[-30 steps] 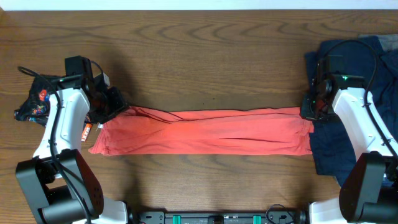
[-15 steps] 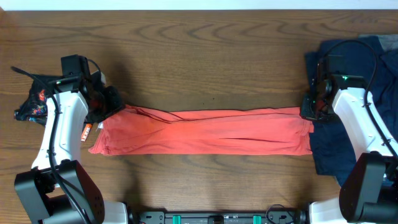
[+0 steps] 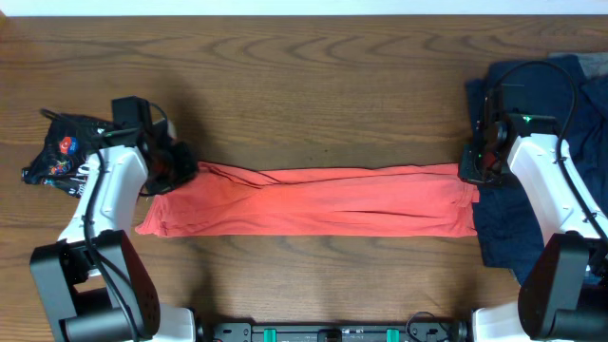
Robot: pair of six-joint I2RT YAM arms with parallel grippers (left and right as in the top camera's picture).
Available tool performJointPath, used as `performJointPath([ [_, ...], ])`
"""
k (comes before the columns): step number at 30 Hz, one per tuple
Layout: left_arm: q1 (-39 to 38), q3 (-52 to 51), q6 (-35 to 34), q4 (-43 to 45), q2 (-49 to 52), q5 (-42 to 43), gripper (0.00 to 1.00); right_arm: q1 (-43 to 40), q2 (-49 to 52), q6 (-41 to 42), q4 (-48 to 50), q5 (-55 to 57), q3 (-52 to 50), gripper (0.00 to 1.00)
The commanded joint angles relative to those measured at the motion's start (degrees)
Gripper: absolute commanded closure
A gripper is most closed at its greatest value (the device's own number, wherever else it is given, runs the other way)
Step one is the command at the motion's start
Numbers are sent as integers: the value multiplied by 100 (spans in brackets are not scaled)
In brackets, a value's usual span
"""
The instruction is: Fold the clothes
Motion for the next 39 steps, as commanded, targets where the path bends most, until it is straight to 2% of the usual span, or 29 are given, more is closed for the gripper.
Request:
performJointPath([
  [1, -232, -11, 581, -7, 17, 1646, 94, -11, -105, -70, 0, -24, -2, 88],
  [3, -396, -11, 822, -153, -4, 2422, 94, -11, -105, -70, 0, -24, -2, 88],
  [5, -621, -11, 1115, -417, -4, 2846, 94, -11, -105, -70, 0, -24, -2, 88],
  [8, -955, -11, 1631, -850, -4, 2785, 94, -11, -105, -70, -2, -24, -2, 88],
  [14, -1263, -11, 1738, -1480, -4, 1751, 91, -11, -105, -70, -2, -22, -2, 88],
  [15, -1263, -11, 1834, -1596, -4, 1705, 84, -11, -105, -70, -2, -22, -2, 88],
  [17, -1259, -11, 1840, -1725, -4, 1550, 61, -11, -105, -70, -2, -24, -2, 88],
  [22, -1257, 52, 1838, -1805, -22, 1537, 49, -11, -105, -68, 2, -24, -2, 88],
  [27, -1257, 297, 1609, -1567, -76, 1397, 49, -11, -105, -68, -2, -24, -2, 88],
  [29, -1259, 308, 1222, -1263, -120, 1058, 57, -11, -105, -68, -4, -24, -2, 88],
  [31, -1259, 308, 743, -1084, -127, 542, 71, -11, -105, -68, 0, -24, -2, 88],
  [33, -1259, 308, 326, -1034, -127, 61, 74, -11, -105, -70, -2, -24, -2, 88],
  [35, -1259, 308, 90, -942, -127, -216, 73, -11, -105, -70, 0, -24, -2, 88],
  [39, -1263, 308, 72, -573, -127, -240, 62, -11, -105, -68, 9, -24, -2, 88],
])
